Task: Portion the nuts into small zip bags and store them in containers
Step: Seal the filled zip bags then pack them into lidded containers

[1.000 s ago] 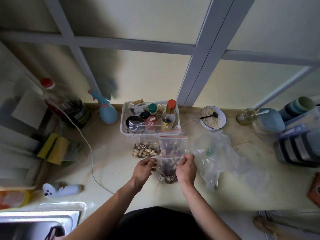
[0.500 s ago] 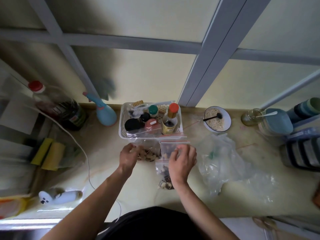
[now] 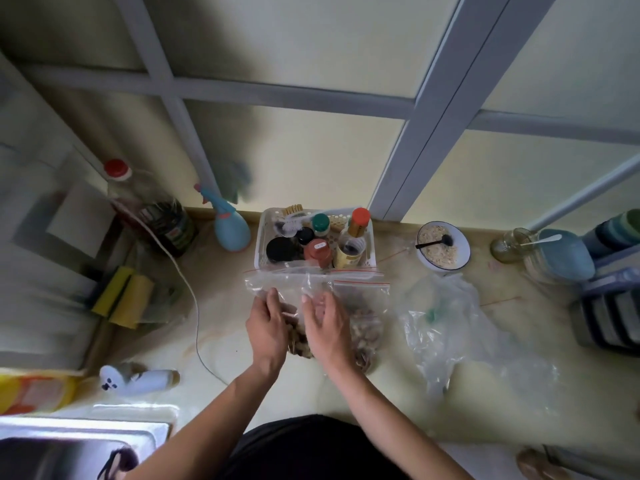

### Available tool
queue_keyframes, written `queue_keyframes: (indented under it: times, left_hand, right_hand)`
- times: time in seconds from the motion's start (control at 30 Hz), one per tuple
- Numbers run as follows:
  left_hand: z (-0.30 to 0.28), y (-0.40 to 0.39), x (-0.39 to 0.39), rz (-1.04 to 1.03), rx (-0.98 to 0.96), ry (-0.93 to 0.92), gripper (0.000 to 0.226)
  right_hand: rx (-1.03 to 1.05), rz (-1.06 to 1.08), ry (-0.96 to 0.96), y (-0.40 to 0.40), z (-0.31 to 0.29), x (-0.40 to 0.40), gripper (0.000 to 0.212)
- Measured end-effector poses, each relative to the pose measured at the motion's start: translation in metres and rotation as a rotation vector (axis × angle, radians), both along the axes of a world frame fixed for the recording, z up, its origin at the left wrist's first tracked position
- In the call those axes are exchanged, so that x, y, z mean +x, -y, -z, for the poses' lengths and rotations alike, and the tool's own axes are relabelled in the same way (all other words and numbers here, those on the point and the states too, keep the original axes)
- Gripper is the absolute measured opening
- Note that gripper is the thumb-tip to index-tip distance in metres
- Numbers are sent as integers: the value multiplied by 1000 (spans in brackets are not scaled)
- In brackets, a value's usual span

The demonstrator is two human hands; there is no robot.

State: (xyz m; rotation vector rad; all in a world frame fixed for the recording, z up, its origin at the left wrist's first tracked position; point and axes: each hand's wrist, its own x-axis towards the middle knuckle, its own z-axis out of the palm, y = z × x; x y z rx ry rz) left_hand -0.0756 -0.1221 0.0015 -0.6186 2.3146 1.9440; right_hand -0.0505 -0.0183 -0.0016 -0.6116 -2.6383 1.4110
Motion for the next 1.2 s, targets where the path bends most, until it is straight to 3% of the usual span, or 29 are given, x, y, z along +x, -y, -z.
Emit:
queue_keyframes:
  times: [0.1,0.27,0.43,0.53,0.6,0.73,0.87,1.1,1.2]
  left_hand:
    - [-11,-10,11,27,-56,-54,32]
    - [-25,-17,27,36,-184,-121,32]
    - [-23,-21,46,119,-355,-190,39]
    - [-21,-21,51,176,-433,-225,44]
    - [-21,-21,53,167,-349,-162,41]
    - [-26,-18,56,216,2,78,47]
    - [-22,-21,72,421,65,141,51]
    - [-22,-32,89,567,104,147,47]
    - [-25,-37,93,612,99,125,37]
  right_hand:
    - [-25,-12,75,12,-13,2,37]
    - [159,102,-22,9,-21,18,38]
    - [294,159,-47,7,-18,35,63]
    - [283,140,-54,1,-15,41,58]
    - [251,117,-57,-1,-14,49,45]
    - [120,107,50,-2,-11,61,30]
    - [-111,149,213,-2,-18,65,34]
    - [-325,307,215,-12,-17,72,79]
    - [-225,384,175,-17,-10,77,60]
